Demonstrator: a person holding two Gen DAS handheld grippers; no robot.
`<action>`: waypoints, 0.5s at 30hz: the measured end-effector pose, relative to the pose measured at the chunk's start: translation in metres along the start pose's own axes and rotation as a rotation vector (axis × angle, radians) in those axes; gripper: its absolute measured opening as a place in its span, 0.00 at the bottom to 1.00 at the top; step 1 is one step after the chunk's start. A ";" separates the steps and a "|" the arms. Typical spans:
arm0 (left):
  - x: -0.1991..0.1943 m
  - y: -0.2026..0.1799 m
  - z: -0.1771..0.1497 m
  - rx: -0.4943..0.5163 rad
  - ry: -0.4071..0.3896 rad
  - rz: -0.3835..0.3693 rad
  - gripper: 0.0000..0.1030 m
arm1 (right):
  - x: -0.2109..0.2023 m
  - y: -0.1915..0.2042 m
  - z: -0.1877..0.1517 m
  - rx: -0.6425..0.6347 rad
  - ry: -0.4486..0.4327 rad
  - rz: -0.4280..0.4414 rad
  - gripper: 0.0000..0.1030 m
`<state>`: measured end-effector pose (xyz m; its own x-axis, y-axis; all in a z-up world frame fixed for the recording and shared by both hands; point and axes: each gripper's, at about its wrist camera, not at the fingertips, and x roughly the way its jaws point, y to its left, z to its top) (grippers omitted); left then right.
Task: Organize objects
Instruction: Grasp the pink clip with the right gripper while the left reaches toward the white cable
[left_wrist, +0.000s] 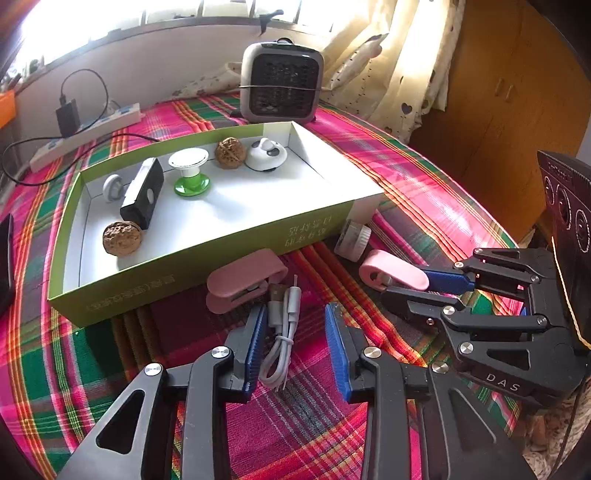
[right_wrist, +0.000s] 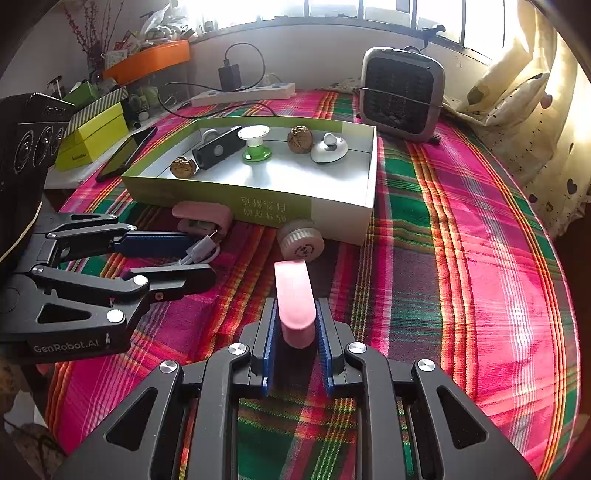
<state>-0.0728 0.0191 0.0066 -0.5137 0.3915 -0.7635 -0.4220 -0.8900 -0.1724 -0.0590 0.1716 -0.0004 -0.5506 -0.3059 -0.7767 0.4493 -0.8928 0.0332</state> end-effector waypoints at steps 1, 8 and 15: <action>0.000 0.001 0.000 -0.007 -0.001 -0.002 0.26 | 0.000 0.000 0.000 -0.005 0.000 0.004 0.20; 0.003 -0.004 0.002 0.000 -0.011 0.039 0.26 | 0.006 0.001 0.007 -0.022 -0.005 0.013 0.22; 0.004 -0.006 0.003 -0.009 -0.010 0.075 0.20 | 0.008 0.000 0.009 -0.017 -0.005 0.020 0.21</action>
<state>-0.0750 0.0265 0.0064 -0.5508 0.3261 -0.7683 -0.3753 -0.9190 -0.1210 -0.0697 0.1665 -0.0009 -0.5452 -0.3256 -0.7725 0.4718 -0.8809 0.0383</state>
